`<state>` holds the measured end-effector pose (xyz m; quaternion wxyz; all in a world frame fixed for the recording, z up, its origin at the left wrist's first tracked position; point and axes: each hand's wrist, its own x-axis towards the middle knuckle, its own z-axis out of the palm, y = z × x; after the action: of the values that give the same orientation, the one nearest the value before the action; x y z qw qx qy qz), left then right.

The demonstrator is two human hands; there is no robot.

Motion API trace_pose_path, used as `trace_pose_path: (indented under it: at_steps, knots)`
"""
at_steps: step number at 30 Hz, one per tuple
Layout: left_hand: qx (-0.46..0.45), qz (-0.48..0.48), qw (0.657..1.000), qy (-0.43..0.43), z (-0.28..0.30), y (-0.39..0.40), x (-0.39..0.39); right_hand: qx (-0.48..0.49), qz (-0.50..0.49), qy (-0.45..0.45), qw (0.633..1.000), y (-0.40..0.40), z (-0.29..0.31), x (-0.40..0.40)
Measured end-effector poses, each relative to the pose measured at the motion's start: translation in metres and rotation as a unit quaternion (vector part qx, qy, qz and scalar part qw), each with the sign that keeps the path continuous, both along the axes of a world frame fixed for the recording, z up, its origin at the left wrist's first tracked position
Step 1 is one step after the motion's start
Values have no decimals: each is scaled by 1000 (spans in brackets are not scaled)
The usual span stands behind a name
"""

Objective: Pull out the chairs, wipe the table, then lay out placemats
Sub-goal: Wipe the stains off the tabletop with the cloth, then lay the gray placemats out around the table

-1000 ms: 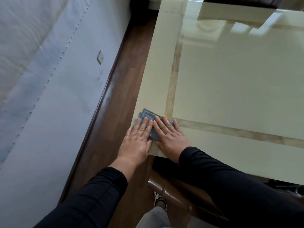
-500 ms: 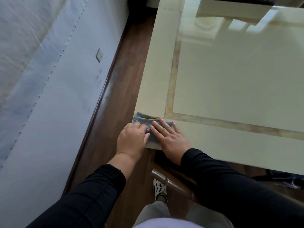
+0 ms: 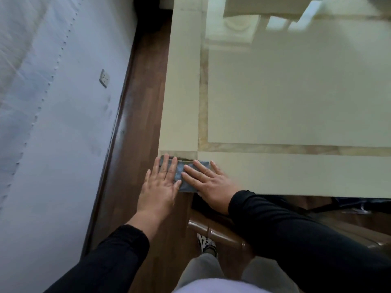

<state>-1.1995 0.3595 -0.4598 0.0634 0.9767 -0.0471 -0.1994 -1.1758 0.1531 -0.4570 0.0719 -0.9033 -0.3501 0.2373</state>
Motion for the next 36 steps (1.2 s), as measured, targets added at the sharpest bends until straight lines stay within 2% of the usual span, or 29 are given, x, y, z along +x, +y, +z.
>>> trace_pose_path:
  at_steps: [5, 8, 12, 15, 17, 19, 21, 23, 25, 28, 32, 36]
  knots:
    - [49, 7, 999, 24, 9, -9, 12, -28, -1, 9, 1000, 2, 12, 7]
    - [32, 30, 999, 2, 29, -24, 31, -2, -68, 6, 998, -7, 28, 11]
    - [-111, 49, 992, -43, 66, -84, 63, 48, -154, -17, 987, -43, 57, 10]
    - [-251, 90, 962, 50, 102, -150, 81, 102, -291, -4, 951, -79, 78, 5]
    - [-366, 171, 904, 141, 125, -196, 77, 175, -419, -4, 891, -110, 93, -5]
    - [-453, 266, 828, 197, 142, -241, 64, 297, -547, 35, 782, -148, 112, -22]
    - [-503, 353, 763, 198, 151, -279, 50, 389, -627, 66, 672, -184, 132, -42]
    - [-543, 409, 711, 180, 161, -318, 31, 444, -669, 56, 594, -223, 150, -69]
    - [-551, 433, 693, 168, 172, -358, 7, 484, -689, 36, 538, -260, 167, -101]
    - [-565, 428, 689, 152, 188, -419, -35, 532, -704, 21, 470, -309, 189, -153]
    - [-589, 393, 685, 169, 205, -491, -96, 560, -709, 11, 428, -363, 200, -211]
    - [-598, 353, 661, 284, 215, -549, -150, 581, -720, -27, 380, -413, 213, -262]
